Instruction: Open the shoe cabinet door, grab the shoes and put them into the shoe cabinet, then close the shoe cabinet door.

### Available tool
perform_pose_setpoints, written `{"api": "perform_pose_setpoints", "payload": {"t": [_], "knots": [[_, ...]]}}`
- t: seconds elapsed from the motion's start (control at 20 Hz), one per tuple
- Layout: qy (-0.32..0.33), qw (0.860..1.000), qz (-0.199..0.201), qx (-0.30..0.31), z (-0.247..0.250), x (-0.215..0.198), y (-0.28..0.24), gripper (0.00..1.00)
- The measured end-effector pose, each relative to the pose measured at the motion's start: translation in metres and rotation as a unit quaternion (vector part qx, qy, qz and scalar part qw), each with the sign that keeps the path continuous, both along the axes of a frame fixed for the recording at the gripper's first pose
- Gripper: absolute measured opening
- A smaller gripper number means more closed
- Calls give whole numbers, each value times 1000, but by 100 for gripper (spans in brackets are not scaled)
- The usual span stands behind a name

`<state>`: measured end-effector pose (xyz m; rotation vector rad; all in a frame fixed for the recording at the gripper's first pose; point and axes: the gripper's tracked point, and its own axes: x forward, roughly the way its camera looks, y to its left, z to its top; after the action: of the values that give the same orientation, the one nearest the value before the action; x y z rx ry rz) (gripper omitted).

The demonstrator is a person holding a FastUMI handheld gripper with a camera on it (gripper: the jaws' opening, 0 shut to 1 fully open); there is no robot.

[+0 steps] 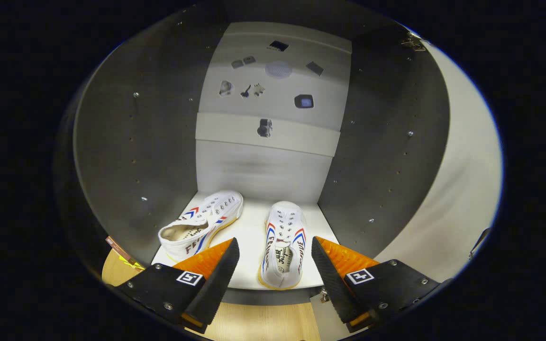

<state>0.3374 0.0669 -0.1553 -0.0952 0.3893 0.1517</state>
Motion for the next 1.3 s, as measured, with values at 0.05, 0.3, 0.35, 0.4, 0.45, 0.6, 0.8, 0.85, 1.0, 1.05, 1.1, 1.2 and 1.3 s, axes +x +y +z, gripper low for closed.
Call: {"api": "perform_pose_setpoints", "payload": {"t": [0.05,0.3,0.35,0.4,0.45,0.6,0.8,0.85,1.0,1.05,1.1,1.2,1.3], "knots": [[-8,1000,7,5,10,-13,-3,95],[-50,998,22,0,48,-75,-25,95],[-56,998,21,-3,54,-87,-31,95],[-62,998,17,-6,58,-100,-38,95],[-67,998,11,-11,63,-114,-47,95],[-74,997,-13,-10,72,-153,-69,95],[-92,994,-56,-14,90,-211,-106,95],[-97,993,-66,-18,94,-226,-116,95],[-100,990,-100,-21,102,-265,-143,95],[-101,989,-109,-23,105,-278,-151,95],[-103,987,-119,-25,106,-290,-158,95],[-108,984,-140,-34,112,-311,-177,95],[-111,979,-164,-39,116,-325,-196,95]]}}
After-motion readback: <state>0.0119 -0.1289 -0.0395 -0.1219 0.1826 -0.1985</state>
